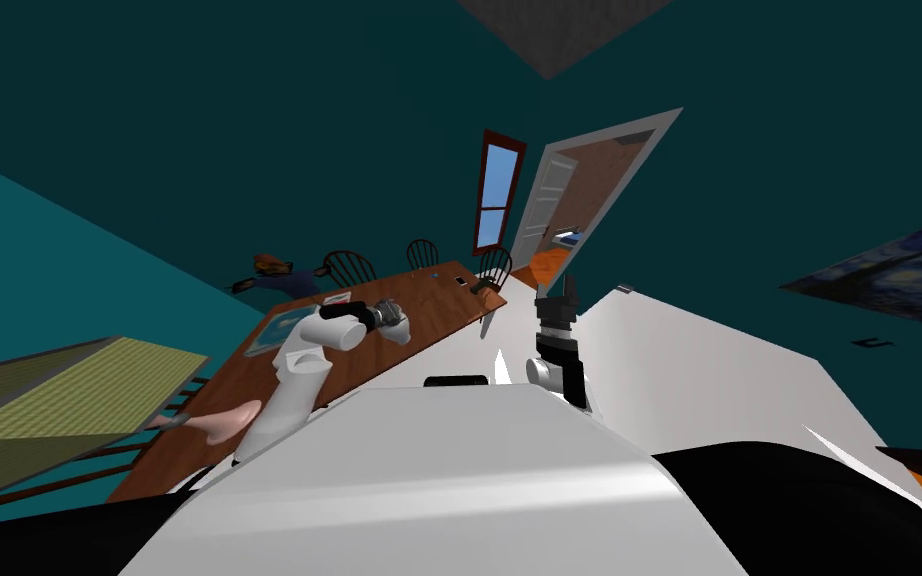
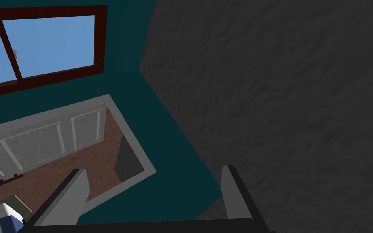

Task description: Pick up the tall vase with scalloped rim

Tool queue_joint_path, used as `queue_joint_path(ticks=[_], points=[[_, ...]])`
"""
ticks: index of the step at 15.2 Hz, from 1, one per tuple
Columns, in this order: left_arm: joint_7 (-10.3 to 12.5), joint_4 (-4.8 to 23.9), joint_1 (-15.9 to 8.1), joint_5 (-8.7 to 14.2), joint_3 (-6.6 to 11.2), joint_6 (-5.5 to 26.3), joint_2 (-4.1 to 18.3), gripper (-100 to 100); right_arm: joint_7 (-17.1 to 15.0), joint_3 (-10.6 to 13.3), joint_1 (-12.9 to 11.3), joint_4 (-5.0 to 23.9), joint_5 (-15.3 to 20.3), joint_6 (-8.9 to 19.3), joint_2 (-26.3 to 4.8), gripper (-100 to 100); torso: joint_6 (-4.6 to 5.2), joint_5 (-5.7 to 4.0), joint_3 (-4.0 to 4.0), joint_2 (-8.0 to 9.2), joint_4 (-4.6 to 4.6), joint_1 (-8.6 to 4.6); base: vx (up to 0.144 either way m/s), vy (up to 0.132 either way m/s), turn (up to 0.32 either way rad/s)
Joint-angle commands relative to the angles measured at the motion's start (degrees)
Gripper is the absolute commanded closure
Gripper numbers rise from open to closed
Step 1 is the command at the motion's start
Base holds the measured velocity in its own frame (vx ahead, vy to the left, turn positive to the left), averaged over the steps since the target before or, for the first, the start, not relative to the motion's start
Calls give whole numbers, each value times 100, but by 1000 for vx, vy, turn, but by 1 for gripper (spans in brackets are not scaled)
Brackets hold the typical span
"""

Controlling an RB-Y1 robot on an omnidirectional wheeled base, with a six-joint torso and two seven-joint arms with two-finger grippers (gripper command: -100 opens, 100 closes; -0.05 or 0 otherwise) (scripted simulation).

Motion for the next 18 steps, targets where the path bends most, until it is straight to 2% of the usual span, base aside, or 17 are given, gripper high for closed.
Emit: queue_joint_path(ticks=[1,2,4,5,7,10,12,13,14,17,18], points=[[44,9,-21,39,17,227,24,-100,0,0,0,0,0,0,0,0,0,0,0,0,0,0,-9,16,-19],[162,14,-95,108,36,393,68,-100,0,0,0,0,0,0,0,0,-1,0,0,0,0,0,-12,19,-34],[162,14,-95,108,36,541,68,-100,0,0,0,0,0,0,0,0,0,0,1,1,0,1,-12,21,-39],[273,20,-164,173,54,721,110,-100,0,0,0,0,0,0,0,0,-1,0,0,0,0,0,-10,20,-58],[273,20,-164,173,54,838,110,-100,0,0,0,0,0,0,0,0,-1,0,0,0,0,1,-6,19,-34],[472,30,-288,289,86,1249,182,-100,0,0,0,0,0,0,0,0,0,0,0,0,0,0,-9,21,-48],[472,30,-288,289,86,1372,182,-100,0,0,0,0,0,0,0,0,-1,0,0,-1,0,1,-7,20,-32],[559,35,-342,340,100,1582,212,-100,0,0,0,0,0,0,0,0,-1,0,0,-1,0,0,-6,15,-40],[559,35,-342,340,100,1605,212,-100,0,0,0,0,0,0,0,0,0,0,-1,-1,0,-1,-6,16,-40],[706,43,-433,426,124,1991,262,-100,0,0,0,0,0,0,0,0,-1,0,0,0,0,-1,-11,20,-41],[706,43,-433,426,124,1997,262,-100,0,0,0,0,0,0,0,0,-1,0,1,1,0,0,-11,19,-31]])
